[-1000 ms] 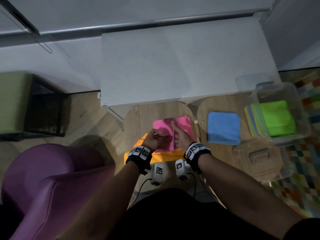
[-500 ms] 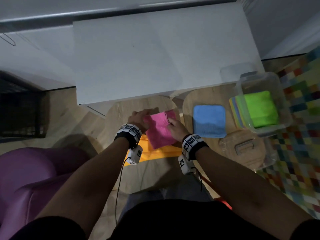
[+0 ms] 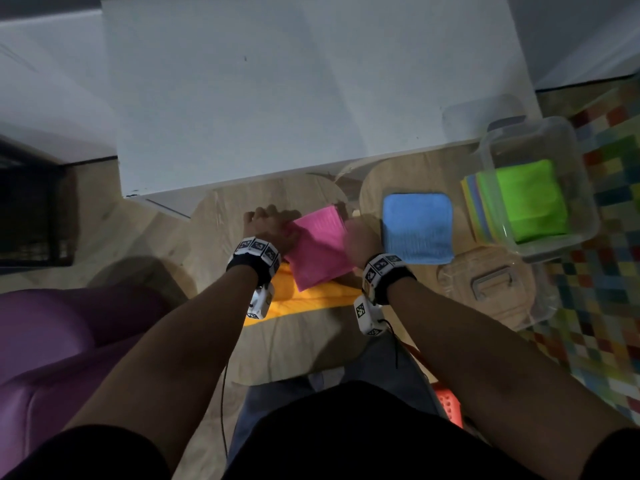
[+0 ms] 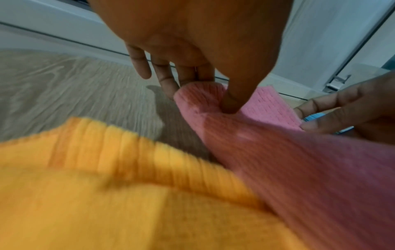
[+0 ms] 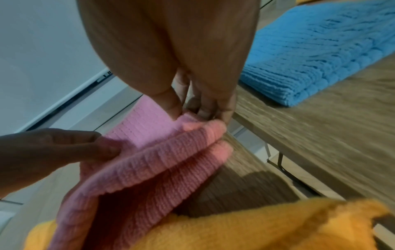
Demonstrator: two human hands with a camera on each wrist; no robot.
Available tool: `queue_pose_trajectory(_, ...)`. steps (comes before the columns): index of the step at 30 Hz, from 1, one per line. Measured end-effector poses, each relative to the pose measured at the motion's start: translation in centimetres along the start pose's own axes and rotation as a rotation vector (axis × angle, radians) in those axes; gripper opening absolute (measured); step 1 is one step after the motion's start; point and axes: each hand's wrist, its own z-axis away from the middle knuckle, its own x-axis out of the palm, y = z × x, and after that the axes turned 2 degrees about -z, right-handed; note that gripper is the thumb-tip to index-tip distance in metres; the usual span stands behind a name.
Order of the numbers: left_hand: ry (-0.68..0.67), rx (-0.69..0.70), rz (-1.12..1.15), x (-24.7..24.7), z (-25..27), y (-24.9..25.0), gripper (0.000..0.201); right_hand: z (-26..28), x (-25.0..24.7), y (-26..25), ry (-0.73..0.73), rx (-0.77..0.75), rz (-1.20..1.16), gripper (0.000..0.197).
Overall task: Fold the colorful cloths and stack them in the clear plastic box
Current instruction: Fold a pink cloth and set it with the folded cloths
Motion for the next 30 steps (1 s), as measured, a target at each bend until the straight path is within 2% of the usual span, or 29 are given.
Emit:
queue_pose_trajectory(3, 0.034, -0.066, 0.099, 0.3, 1.1, 0.2, 0.049, 0.1, 0.0, -0.5, 0.059, 0.055, 0.004, 0.027)
queue_pose_trajectory(6, 0.223, -0.173, 0.254, 0.3, 3.3, 1.0, 0.057, 1.0, 0.1, -1.1, 0.15, 0.031, 0.037, 0.027)
queue_pose_trajectory(8, 0.322, -0.119, 0.335, 0.5, 5.6, 1.7, 0.057, 1.7, 0.2, -1.2, 0.255, -0.051, 0.154, 0.023)
queue_pose_trajectory(9, 0.294, -0.054, 0.379, 0.9, 6.7, 2.0, 0.061, 2.1, 0.2, -1.0, 0.277, -0.112, 0.223, 0.019)
queue_pose_trajectory(11, 0.103, 0.026, 0.382, 1.5, 8.7, 2.9, 0.077, 3.0, 0.6, -0.6, 0.166, -0.19, 0.274, 0.013)
queue_pose_trajectory(13, -0.073, 0.007, 0.313, 2.6, 9.8, 3.4, 0.087, 3.9, 0.9, 0.0, -0.053, -0.183, 0.277, 0.008)
queue_pose_trajectory(15, -0.106, -0.056, 0.306, 3.5, 10.1, 3.9, 0.069, 4.4, 0.9, 0.7, -0.196, -0.148, 0.262, 0.019)
queue_pose_trajectory(18, -0.03, -0.086, 0.259, 3.6, 10.4, 4.7, 0.029, 5.4, 0.5, 0.9, -0.231, -0.179, 0.215, 0.024)
queue_pose_trajectory(20, -0.024, -0.116, 0.212, 3.2, 11.1, 4.8, 0.018, 5.9, 0.2, 0.7, -0.241, -0.215, 0.206, 0.025)
queue_pose_trajectory(22, -0.05, -0.242, 0.243, 3.2, 12.0, 4.3, 0.016, 6.2, -0.4, 0.3, -0.257, -0.248, 0.217, 0.028)
queue_pose_trajectory(25, 0.006, -0.488, 0.473, 3.0, 12.5, 3.4, 0.023, 6.6, -0.9, 0.2, -0.294, -0.288, 0.18, 0.035)
queue_pose_trajectory(27, 0.036, -0.61, 0.657, 2.6, 11.7, 3.8, 0.042, 6.7, -0.7, 0.6, -0.305, -0.308, 0.189, 0.035)
queue_pose_trajectory(29, -0.042, -0.673, 0.787, 1.9, 10.8, 4.5, 0.066, 6.6, -0.3, 1.2, -0.335, -0.286, 0.209, 0.039)
queue_pose_trajectory(30, -0.079, -0.664, 0.812, 1.7, 10.5, 4.8, 0.068, 6.6, -0.1, 1.4, -0.353, -0.261, 0.21, 0.041)
